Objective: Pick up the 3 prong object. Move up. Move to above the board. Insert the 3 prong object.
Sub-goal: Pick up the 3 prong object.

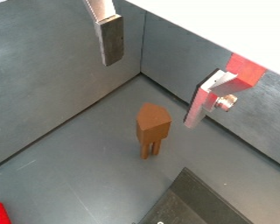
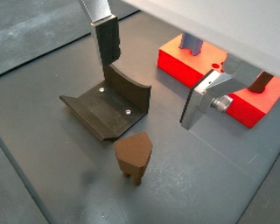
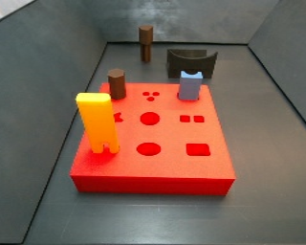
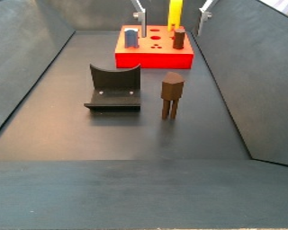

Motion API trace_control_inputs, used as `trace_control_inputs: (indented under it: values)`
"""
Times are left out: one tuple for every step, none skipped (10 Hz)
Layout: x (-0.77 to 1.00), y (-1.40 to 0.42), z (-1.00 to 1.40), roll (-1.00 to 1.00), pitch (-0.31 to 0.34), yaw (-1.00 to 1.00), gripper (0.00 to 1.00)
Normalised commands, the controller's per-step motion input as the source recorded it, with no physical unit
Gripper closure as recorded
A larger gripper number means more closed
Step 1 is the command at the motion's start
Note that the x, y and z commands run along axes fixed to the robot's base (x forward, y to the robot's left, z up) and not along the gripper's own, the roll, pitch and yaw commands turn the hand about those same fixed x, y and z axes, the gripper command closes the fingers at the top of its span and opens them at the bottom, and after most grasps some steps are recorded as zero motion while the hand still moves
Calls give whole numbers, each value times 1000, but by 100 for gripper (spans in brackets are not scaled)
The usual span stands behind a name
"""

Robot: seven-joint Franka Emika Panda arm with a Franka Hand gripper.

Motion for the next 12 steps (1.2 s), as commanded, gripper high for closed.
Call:
trace_control_inputs:
  values:
    - [-74,0,0,0,0,0,0]
    - [-46,0,-126,76,23,0,0]
    - [0,117,-351,120,107,0,0]
    - [100,257,-489,63,183,0,0]
    - [43,309,-480,11,184,-83,0]
    - [-83,180,-446,0,101,-240,0]
    - [0,31,-51,-9,0,-34,0]
    - [0,0,-23,0,0,0,0]
    - [0,0,-109,0,0,0,0]
    - [0,0,-166,0,0,0,0]
    - [0,0,-169,0,0,0,0]
    - [0,0,-31,0,0,0,0]
